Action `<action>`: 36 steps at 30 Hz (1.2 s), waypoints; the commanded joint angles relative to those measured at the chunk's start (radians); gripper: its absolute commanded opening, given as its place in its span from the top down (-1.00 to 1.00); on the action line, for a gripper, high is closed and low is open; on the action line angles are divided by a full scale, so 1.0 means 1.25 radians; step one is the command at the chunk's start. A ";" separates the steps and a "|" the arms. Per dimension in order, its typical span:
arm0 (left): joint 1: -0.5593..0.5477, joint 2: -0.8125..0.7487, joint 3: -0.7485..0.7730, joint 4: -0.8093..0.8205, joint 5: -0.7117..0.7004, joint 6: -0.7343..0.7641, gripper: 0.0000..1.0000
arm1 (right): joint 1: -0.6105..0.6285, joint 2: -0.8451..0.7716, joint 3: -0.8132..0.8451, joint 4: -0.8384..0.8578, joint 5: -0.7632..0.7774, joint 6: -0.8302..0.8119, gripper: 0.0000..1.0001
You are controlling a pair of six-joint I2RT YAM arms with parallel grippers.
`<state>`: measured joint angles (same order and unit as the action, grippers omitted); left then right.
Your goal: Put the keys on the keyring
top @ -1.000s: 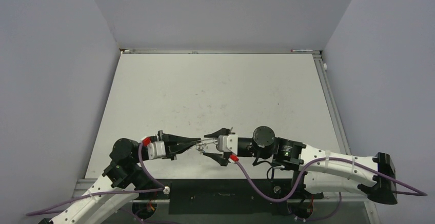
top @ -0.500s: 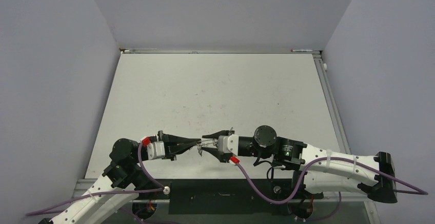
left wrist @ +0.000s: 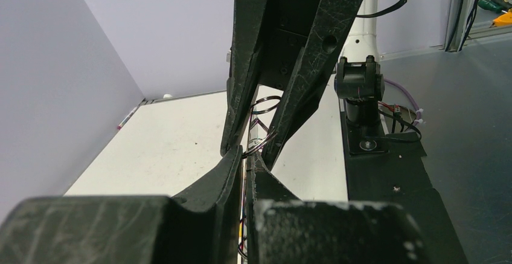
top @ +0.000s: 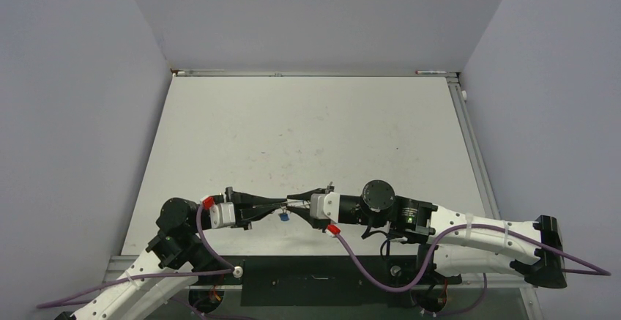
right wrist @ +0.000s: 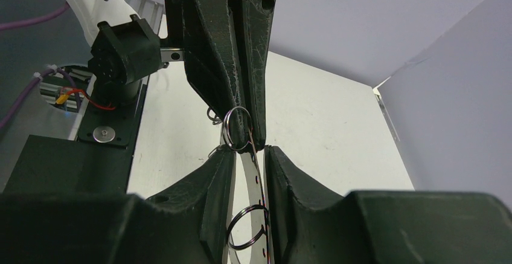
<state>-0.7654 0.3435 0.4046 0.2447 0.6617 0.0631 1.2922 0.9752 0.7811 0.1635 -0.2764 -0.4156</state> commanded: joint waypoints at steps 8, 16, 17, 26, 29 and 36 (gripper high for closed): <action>-0.006 0.010 0.035 0.040 -0.022 0.018 1.00 | 0.019 -0.013 0.047 0.028 -0.017 0.008 0.89; -0.005 0.006 0.037 0.034 -0.030 0.024 1.00 | 0.021 -0.034 0.055 -0.034 0.043 0.013 0.03; -0.006 0.002 0.037 0.032 -0.039 0.026 1.00 | 0.020 -0.045 0.051 -0.039 0.063 0.023 -0.05; -0.002 -0.064 0.024 0.001 -0.226 0.106 1.00 | 0.016 -0.125 -0.004 -0.081 0.564 0.191 -0.52; -0.001 -0.085 0.022 -0.013 -0.283 0.133 1.00 | -0.011 -0.121 -0.030 -0.106 0.745 0.321 -0.83; 0.001 -0.083 0.023 -0.024 -0.318 0.153 1.00 | -0.341 -0.020 0.009 -0.336 0.517 0.718 -0.63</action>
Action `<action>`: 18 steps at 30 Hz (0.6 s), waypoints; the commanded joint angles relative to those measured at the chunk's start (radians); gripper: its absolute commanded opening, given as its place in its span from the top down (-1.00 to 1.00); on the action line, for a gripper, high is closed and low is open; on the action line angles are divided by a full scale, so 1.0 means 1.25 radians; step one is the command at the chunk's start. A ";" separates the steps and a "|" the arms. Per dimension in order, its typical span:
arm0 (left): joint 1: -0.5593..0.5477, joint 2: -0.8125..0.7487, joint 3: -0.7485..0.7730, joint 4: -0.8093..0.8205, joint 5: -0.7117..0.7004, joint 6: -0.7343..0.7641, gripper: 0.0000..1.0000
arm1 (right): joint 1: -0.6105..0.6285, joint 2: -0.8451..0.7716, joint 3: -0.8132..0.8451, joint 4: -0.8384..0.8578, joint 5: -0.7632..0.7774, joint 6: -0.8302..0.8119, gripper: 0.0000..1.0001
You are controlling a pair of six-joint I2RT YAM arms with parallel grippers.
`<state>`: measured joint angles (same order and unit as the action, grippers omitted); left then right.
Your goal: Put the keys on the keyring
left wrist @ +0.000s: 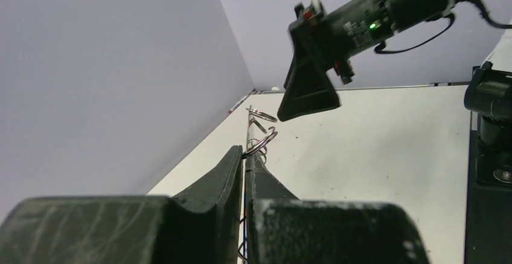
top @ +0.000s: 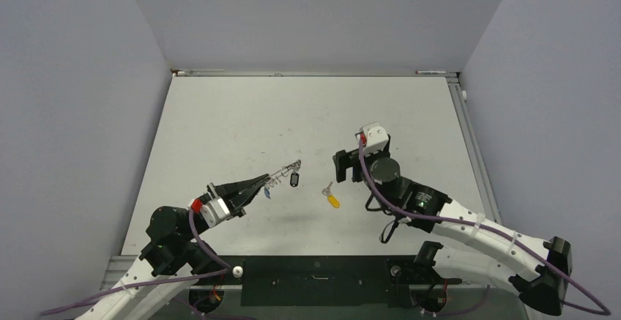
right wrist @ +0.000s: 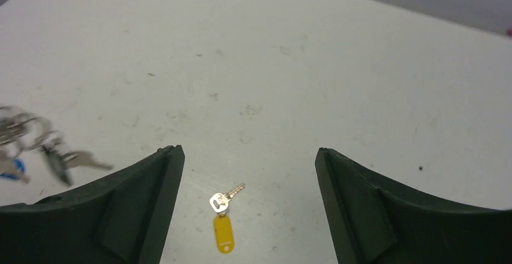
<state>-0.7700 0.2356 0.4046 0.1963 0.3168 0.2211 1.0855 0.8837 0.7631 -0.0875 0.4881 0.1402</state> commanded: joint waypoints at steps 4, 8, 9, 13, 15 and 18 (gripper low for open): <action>0.006 0.008 0.027 0.009 -0.024 0.027 1.00 | -0.303 0.143 -0.015 -0.109 -0.304 0.365 -0.25; 0.006 0.008 0.024 0.009 -0.019 0.027 1.00 | -0.305 0.239 -0.038 -0.053 -0.410 0.390 0.00; 0.005 0.009 0.024 0.009 -0.018 0.027 1.00 | -0.305 0.256 -0.036 -0.046 -0.420 0.393 0.05; 0.005 0.009 0.022 0.009 -0.015 0.028 1.00 | -0.305 0.304 -0.041 -0.008 -0.466 0.404 0.11; 0.005 0.009 0.022 0.009 -0.014 0.028 1.00 | -0.305 0.328 -0.045 0.006 -0.482 0.404 0.12; 0.005 0.010 0.022 0.009 -0.010 0.027 1.00 | -0.305 0.370 -0.059 0.037 -0.515 0.403 0.17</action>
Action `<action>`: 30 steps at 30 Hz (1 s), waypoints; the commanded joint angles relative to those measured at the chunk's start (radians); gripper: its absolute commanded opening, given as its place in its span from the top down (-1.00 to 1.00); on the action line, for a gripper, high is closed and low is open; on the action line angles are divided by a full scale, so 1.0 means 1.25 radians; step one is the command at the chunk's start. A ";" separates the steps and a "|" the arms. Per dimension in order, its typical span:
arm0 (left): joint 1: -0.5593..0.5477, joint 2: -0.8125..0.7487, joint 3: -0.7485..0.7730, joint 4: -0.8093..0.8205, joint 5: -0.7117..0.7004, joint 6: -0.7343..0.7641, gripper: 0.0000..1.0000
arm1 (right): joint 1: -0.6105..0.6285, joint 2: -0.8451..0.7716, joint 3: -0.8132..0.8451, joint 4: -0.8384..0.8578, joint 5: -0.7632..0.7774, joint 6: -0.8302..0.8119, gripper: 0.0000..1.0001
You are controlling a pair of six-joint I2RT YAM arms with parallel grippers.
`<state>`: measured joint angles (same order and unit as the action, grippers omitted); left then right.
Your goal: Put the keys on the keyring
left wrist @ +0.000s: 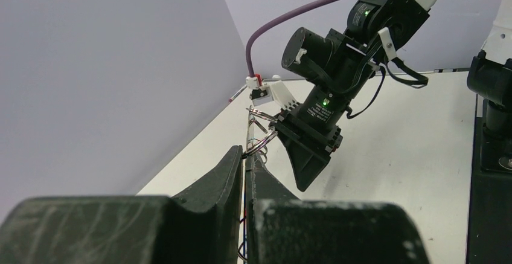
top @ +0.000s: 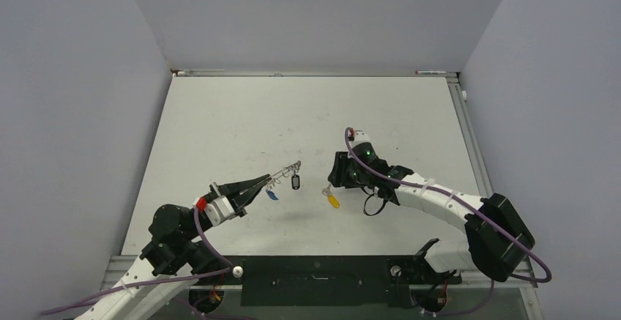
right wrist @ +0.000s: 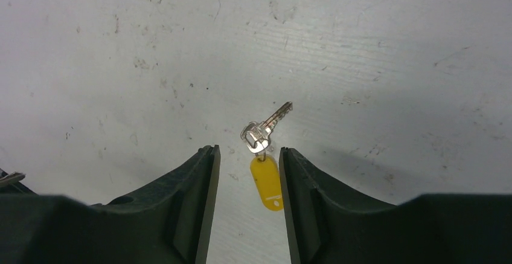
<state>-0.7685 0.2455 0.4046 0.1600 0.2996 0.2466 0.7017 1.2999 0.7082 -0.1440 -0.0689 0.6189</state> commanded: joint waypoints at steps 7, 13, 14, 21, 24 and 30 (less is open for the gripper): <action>0.004 0.005 0.022 0.039 0.009 0.006 1.00 | 0.003 0.119 -0.017 0.108 -0.095 0.019 0.26; 0.004 0.006 0.022 0.040 0.010 0.005 1.00 | 0.004 0.152 -0.019 0.138 -0.092 0.013 0.32; 0.004 0.006 0.022 0.040 0.011 0.004 1.00 | 0.004 0.155 -0.019 0.140 -0.091 0.011 0.35; 0.004 0.004 0.022 0.041 0.012 0.001 1.00 | 0.004 0.188 -0.016 0.143 -0.087 0.004 0.43; 0.004 0.004 0.022 0.042 0.013 0.000 1.00 | 0.004 0.198 -0.012 0.141 -0.085 0.001 0.48; 0.004 0.004 0.022 0.043 0.012 -0.001 1.00 | 0.006 0.203 -0.005 0.126 -0.082 -0.005 0.61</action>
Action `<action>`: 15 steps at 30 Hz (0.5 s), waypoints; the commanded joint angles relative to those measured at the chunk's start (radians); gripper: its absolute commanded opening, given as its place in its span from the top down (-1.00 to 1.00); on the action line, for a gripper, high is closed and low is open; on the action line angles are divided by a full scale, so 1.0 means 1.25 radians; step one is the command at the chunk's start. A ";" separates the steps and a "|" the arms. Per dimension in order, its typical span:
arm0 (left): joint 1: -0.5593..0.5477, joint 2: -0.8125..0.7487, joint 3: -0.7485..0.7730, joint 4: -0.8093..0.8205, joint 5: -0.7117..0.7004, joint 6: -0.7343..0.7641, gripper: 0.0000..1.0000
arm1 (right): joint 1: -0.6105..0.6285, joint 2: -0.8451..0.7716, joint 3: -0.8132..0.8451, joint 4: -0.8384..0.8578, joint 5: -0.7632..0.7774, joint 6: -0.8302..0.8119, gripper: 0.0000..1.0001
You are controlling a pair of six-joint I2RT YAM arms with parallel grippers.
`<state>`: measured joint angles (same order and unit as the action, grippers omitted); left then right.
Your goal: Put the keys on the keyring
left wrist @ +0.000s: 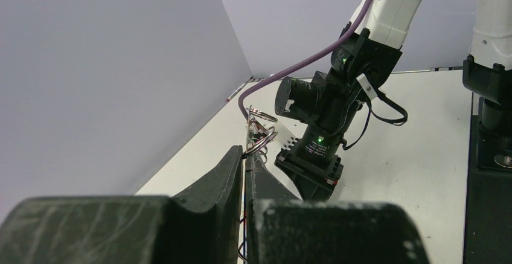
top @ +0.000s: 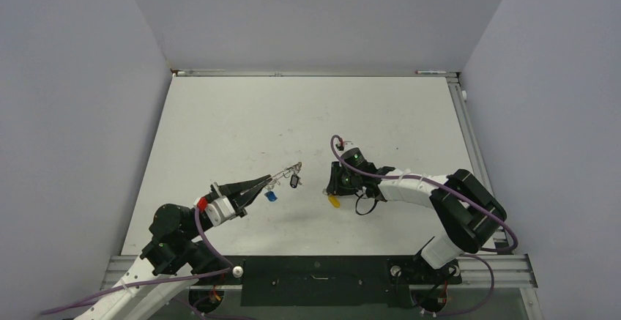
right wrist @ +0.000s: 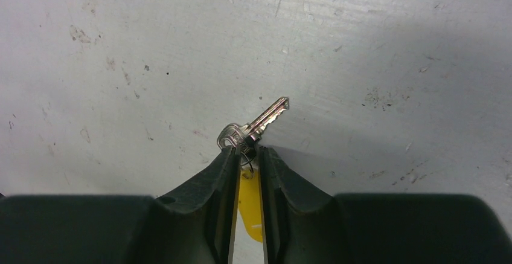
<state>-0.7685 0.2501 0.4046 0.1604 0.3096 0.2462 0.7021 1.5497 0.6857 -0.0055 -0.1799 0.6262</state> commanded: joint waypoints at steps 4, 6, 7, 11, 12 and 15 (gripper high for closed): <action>0.005 0.001 0.021 0.043 0.005 -0.001 1.00 | 0.007 0.006 0.023 0.007 0.004 -0.019 0.76; 0.004 0.001 0.021 0.043 0.004 -0.001 1.00 | 0.010 0.007 0.027 0.007 0.001 -0.022 0.83; 0.004 0.001 0.021 0.043 0.003 -0.001 1.00 | 0.010 0.005 0.030 -0.004 -0.001 -0.025 0.87; 0.004 0.002 0.021 0.043 0.003 0.001 1.00 | 0.014 -0.009 0.043 -0.035 -0.002 -0.035 0.90; 0.005 0.003 0.020 0.043 0.002 0.001 1.00 | 0.016 -0.017 0.049 -0.046 0.002 -0.042 0.90; 0.004 0.005 0.020 0.043 0.003 0.001 1.00 | 0.018 -0.055 0.073 -0.089 0.015 -0.071 0.90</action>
<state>-0.7685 0.2501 0.4046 0.1604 0.3107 0.2466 0.7136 1.5478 0.7139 -0.0570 -0.1833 0.5896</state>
